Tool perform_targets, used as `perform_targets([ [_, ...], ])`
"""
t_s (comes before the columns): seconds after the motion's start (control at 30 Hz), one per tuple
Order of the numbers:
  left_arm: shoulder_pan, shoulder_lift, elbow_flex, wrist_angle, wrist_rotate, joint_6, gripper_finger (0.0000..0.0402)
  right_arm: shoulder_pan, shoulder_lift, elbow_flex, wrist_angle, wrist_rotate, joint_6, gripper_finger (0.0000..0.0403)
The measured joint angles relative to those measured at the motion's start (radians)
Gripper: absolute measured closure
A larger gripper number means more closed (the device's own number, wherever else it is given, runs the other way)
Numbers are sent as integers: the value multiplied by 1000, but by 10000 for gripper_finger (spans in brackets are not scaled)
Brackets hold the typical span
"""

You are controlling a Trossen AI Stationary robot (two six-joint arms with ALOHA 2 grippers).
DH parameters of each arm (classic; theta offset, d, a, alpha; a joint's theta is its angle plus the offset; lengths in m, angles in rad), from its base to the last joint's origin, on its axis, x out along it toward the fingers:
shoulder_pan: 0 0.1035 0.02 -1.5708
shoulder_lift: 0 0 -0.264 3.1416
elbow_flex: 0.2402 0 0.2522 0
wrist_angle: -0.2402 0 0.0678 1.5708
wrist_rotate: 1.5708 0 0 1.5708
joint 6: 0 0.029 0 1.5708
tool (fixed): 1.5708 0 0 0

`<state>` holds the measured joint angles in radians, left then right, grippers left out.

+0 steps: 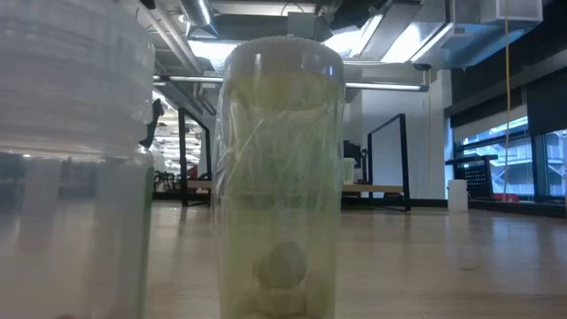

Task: Pick and place medicine bottles onto shelf by color
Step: Put the middle white pill bottle on the shelf

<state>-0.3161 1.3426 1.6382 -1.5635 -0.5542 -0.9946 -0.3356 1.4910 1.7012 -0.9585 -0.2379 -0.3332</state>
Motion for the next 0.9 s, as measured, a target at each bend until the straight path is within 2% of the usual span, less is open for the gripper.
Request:
perform_targets([
  [0.53, -22, 0, 0, 0, -1, -2, 134, 1, 0, 0, -2, 0, 13, 221],
  [0.9, -63, -1, -6, -6, 19, -106, 134, 1, 0, 0, -2, -1, 10, 221],
])
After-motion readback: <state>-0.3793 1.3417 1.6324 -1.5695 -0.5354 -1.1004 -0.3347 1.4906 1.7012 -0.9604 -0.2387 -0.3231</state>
